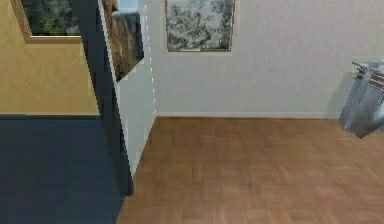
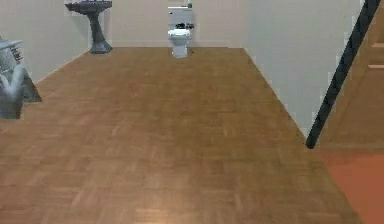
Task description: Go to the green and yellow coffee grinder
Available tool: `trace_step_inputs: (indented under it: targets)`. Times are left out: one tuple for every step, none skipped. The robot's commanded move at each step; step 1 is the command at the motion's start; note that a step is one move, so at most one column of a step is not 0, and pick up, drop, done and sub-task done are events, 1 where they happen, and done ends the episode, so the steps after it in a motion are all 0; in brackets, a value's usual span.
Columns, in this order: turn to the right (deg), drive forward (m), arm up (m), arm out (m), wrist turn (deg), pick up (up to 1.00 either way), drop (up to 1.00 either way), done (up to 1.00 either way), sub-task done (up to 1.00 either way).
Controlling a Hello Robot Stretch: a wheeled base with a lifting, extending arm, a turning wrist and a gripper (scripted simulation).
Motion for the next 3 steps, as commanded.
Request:
trace_step_inputs:
  targets:
    - [12.0,0.0,0.0,0.0,0.0,0.0,0.0,0.0,0.0]
    - [0.0,0.5,0.0,0.0,0.0,0.0,0.0,0.0,0.0]
    - [-45.0,0.0,0.0,0.0,0.0,0.0,0.0,0.0,0.0]
